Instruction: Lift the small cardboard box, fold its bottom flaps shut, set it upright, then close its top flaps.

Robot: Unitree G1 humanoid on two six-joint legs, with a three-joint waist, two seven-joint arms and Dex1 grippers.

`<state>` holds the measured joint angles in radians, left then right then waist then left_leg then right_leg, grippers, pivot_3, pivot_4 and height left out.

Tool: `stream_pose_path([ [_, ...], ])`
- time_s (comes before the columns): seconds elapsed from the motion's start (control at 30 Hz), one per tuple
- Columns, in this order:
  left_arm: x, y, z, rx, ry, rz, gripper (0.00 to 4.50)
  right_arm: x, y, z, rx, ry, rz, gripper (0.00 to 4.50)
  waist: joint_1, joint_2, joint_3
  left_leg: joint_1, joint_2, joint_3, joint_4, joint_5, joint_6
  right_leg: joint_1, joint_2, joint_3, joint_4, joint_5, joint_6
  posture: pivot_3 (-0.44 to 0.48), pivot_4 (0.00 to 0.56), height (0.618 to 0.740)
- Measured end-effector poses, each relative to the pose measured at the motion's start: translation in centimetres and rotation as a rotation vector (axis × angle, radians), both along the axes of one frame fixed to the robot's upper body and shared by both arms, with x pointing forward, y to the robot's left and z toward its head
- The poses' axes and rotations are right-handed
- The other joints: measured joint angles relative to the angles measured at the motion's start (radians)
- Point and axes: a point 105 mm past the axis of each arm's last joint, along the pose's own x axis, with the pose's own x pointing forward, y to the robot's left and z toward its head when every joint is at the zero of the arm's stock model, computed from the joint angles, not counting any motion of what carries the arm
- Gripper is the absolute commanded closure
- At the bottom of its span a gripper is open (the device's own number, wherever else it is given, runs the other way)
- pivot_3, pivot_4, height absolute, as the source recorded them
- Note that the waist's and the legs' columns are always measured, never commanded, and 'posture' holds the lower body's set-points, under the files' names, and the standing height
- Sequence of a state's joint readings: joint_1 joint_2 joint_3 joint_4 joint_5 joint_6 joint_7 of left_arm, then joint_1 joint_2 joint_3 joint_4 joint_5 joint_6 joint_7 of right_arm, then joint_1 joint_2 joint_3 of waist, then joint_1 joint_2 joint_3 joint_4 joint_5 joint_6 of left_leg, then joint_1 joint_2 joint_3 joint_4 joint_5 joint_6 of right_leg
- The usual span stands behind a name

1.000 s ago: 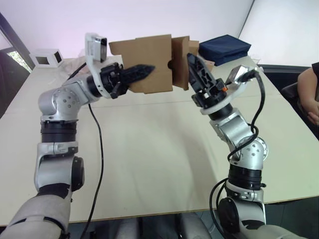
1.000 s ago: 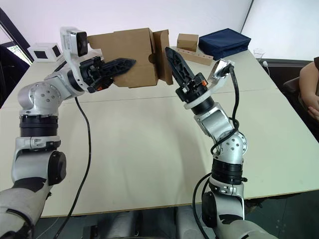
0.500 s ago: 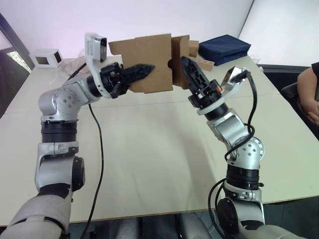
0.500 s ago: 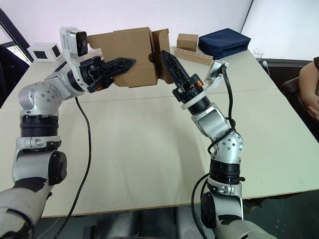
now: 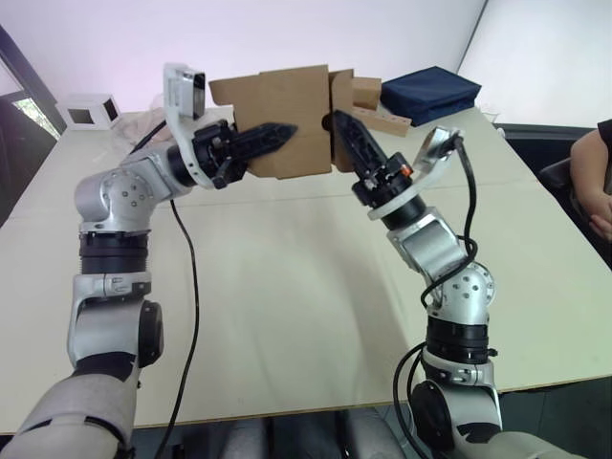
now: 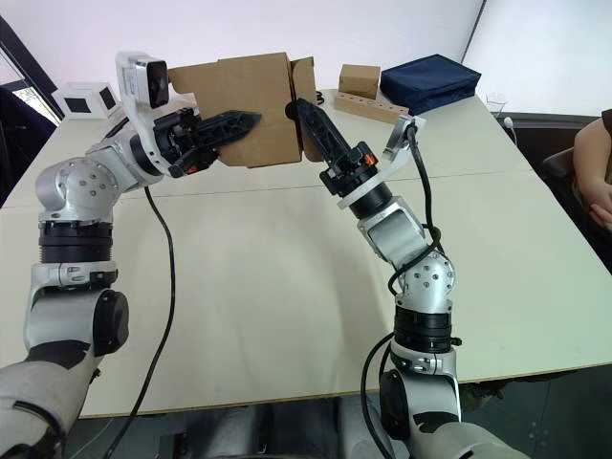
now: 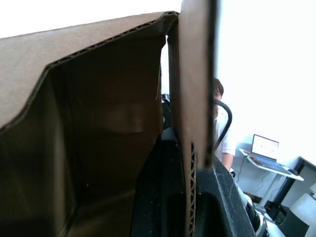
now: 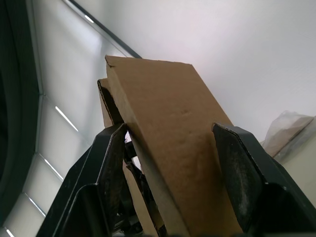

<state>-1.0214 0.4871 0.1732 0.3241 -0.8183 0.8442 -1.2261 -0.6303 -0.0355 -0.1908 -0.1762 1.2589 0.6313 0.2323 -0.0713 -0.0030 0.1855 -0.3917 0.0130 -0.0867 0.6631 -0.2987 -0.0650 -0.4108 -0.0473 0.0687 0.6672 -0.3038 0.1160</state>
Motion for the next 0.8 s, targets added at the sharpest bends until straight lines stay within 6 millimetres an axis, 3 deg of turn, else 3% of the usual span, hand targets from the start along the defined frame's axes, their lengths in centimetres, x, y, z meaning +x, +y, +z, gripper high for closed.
stream_pose_path([
  [0.8,0.8,0.2,-0.1,-0.038,0.025,0.036,4.5,-1.3,1.4,0.2,0.029,-0.021,0.022,1.65,0.0,0.0,0.0,0.0,0.0,0.0,0.0,0.0,0.0,0.0,0.0,0.0,0.0,0.0,0.0,0.0,0.15,0.74],
])
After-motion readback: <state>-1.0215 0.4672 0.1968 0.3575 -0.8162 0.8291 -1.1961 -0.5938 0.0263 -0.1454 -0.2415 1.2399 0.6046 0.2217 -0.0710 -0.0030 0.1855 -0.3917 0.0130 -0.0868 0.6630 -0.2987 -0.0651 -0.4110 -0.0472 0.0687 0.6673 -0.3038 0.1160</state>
